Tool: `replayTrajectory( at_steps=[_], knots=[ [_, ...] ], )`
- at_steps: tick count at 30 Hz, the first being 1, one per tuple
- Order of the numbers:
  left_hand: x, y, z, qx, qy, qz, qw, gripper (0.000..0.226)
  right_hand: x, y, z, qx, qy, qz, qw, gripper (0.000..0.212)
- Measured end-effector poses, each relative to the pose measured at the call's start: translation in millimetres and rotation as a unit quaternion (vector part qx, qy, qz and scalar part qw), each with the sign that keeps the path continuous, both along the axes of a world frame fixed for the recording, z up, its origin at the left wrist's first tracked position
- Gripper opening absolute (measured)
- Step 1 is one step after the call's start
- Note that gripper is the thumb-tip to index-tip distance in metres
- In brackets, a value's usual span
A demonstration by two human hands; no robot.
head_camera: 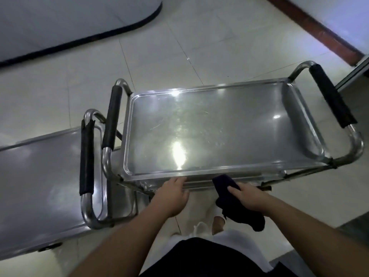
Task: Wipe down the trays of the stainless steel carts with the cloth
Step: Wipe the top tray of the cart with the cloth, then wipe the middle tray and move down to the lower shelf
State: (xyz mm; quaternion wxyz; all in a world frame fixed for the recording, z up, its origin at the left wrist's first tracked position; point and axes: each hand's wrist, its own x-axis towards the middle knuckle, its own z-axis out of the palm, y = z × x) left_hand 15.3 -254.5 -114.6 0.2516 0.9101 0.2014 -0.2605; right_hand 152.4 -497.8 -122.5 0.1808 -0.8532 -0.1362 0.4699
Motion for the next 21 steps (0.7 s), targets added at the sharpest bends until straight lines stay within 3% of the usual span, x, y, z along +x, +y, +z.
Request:
replayTrajectory(
  at_steps=[9, 21],
  knots=[
    [-105, 46, -6, -0.024, 0.019, 0.059, 0.998, 0.061, -99, 63, 16, 0.030, 0.006, -0.058, 0.998, 0.034],
    [-166, 24, -26, -0.021, 0.037, 0.167, 0.985, 0.050, -137, 74, -11, 0.054, 0.032, 0.010, 0.998, 0.041]
  ],
)
